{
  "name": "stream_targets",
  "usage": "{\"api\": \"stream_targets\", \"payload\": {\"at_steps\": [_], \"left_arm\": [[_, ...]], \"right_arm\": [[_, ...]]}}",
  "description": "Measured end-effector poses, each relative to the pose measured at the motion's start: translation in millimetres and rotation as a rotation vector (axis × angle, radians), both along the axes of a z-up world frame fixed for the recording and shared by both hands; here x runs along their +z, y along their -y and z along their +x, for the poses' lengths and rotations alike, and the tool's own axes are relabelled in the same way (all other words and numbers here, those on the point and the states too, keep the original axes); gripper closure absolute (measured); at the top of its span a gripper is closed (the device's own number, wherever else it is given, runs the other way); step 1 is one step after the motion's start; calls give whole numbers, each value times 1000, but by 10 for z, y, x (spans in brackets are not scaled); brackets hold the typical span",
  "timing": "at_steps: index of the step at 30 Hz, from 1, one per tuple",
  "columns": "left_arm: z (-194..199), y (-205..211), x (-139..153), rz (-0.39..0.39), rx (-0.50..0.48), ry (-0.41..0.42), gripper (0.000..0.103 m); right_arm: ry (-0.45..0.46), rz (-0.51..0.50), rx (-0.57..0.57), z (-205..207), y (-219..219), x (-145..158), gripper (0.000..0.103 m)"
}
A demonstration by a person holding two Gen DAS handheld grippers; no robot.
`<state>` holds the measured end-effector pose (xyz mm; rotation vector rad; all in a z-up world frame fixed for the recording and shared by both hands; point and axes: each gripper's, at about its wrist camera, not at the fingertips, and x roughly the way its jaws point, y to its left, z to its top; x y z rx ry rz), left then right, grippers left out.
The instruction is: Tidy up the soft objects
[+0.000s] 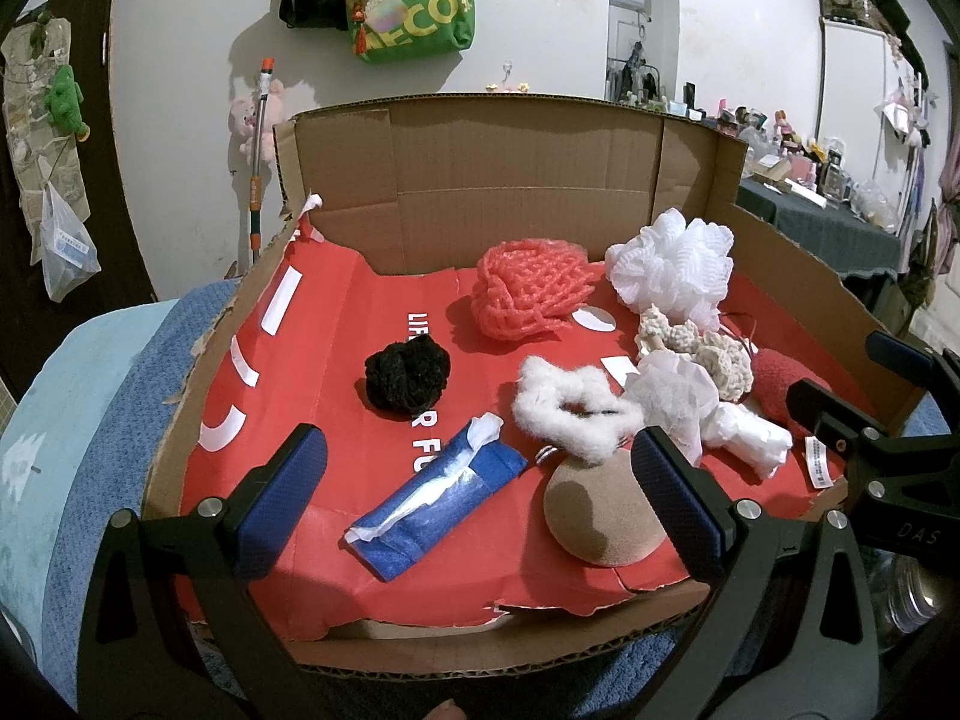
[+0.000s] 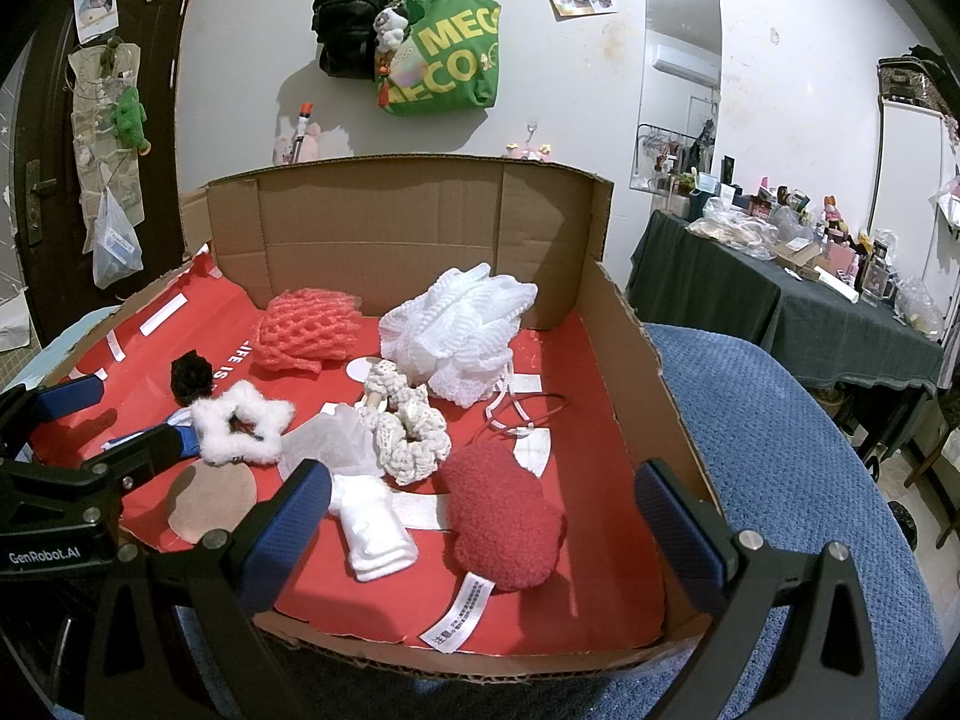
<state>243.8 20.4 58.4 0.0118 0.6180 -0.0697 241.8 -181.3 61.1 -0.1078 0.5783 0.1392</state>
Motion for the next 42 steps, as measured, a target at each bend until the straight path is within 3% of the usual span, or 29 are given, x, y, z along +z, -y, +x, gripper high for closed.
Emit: {"api": "stream_targets", "payload": {"at_steps": [9, 14, 21, 24, 32, 38, 42], "left_arm": [[-46, -39, 20, -26, -4, 7, 0], [-351, -86, 238, -33, 0, 61, 0], [-995, -80, 446, -72, -29, 44, 0], [-1244, -37, 421, -74, -28, 4, 0], [-1608, 151, -1, -42, -30, -137, 0], [-1572, 182, -358, -39, 0, -235, 0], [-1500, 163, -392, -16, 51, -261, 0]], "right_arm": [[5, -3, -3, -5, -1, 7, 0], [57, -18, -26, -157, 71, 195, 0], [111, 32, -14, -800, 255, 627, 0], [71, 69, 10, -1083, 301, 665, 0], [-21, 5, 28, -1581, 171, 287, 0], [-155, 10, 4, -1494, 182, -145, 0], [-204, -7, -14, -1406, 201, -295, 0]]}}
